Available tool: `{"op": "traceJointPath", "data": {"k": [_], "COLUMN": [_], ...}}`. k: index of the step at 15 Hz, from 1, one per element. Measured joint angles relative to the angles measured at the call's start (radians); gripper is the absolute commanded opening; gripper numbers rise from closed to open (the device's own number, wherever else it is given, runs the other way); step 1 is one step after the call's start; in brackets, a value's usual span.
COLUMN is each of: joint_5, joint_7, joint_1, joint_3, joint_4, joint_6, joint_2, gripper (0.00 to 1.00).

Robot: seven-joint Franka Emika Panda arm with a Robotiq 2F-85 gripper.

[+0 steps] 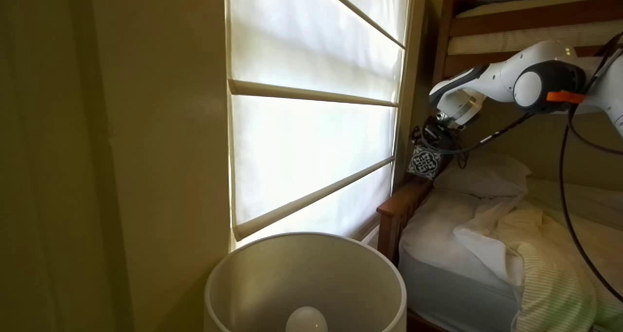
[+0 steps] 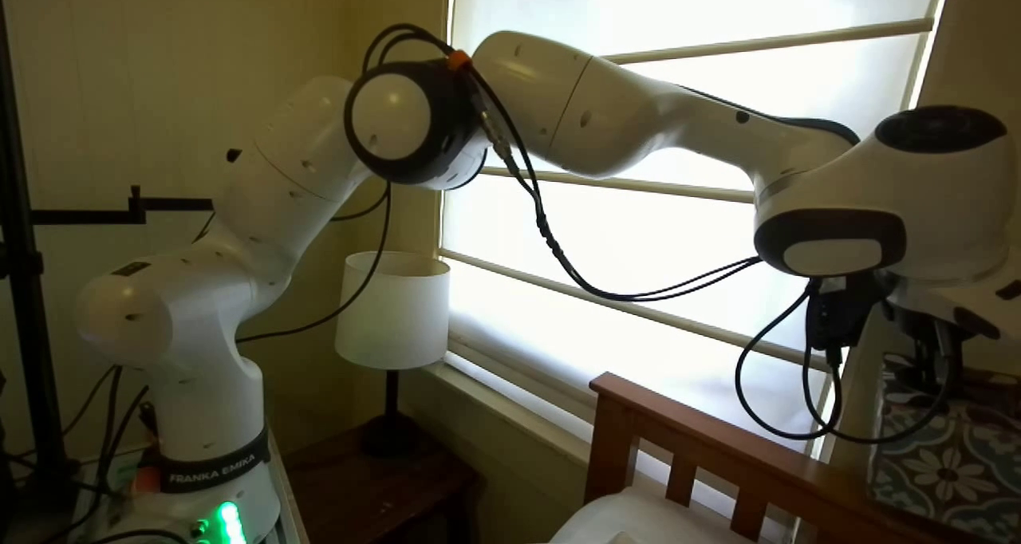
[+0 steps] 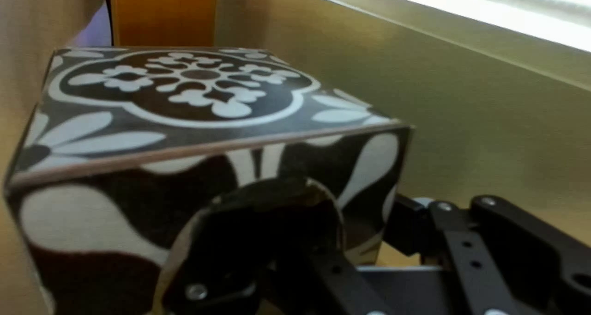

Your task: Put the tissue box on the headrest of the bottom bed.

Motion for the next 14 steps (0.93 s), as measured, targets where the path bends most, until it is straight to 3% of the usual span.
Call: {"op": "traceJointPath", "data": {"k": [3, 4, 5, 14], "joint_5": [0.004, 0.006, 0.009, 0.022], "joint_7": [0.0, 0.0, 0.0, 0.0], "joint_1": [0.0, 0.0, -0.001, -0.001], "joint_3": [0.004, 0.005, 0.007, 0.012], "joint_4": [0.012, 0.015, 0.018, 0.041], "joint_6": [0.001, 0.001, 0.001, 0.004], "joint_2": [0.008, 0.01, 0.012, 0.017], "gripper": [0.0, 0.08, 0.26, 0.88]}}
